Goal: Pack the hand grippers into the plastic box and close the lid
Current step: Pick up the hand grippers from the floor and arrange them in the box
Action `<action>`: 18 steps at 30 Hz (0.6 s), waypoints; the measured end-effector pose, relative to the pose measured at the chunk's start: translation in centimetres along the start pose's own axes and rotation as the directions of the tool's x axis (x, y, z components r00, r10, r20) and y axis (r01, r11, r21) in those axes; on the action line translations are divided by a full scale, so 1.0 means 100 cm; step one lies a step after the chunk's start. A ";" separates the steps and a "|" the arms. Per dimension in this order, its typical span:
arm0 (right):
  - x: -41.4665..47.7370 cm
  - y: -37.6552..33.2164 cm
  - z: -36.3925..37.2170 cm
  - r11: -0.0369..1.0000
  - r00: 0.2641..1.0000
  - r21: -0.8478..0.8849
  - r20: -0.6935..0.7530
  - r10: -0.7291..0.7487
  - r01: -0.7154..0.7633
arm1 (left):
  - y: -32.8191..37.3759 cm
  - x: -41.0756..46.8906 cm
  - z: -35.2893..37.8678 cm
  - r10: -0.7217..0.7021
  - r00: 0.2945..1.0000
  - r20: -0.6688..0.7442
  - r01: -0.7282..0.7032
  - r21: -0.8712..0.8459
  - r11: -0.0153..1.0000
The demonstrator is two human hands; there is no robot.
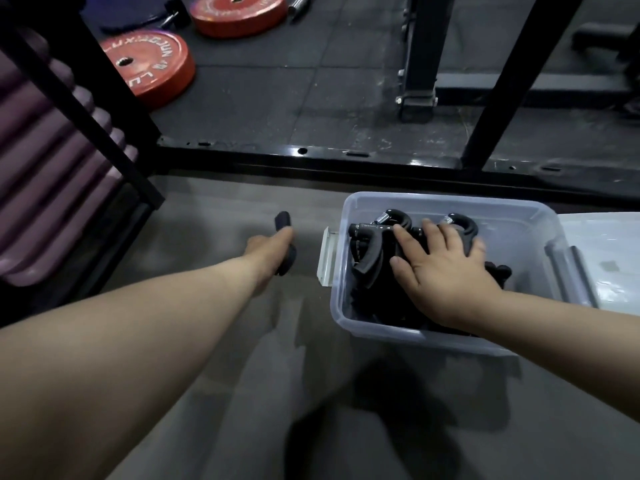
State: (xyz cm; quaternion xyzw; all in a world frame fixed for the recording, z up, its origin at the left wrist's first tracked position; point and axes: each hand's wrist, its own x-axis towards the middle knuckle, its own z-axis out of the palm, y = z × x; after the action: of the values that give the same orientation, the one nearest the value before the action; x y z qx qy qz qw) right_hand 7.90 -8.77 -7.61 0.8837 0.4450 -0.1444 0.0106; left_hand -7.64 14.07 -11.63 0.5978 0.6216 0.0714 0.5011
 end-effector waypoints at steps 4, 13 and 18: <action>0.000 0.000 0.000 0.999 1.000 0.040 0.002 -0.001 0.001 | 0.013 -0.015 -0.010 0.017 0.997 0.071 -0.007 -0.150 0.989; -0.002 0.002 -0.008 0.998 0.999 0.067 0.051 0.001 -0.005 | 0.053 -0.084 -0.002 0.043 0.976 0.215 0.053 -0.423 0.905; -0.008 0.009 -0.015 0.996 0.994 0.088 0.103 -0.043 0.034 | 0.061 -0.122 0.009 0.088 0.968 0.235 0.018 -0.418 0.908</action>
State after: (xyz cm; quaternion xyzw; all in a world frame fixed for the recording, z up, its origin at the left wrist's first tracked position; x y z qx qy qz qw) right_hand 8.47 -9.73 -6.06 0.8659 0.4541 -0.2098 -0.0070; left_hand -5.61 5.34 -1.28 0.4924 0.5135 0.1360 0.6895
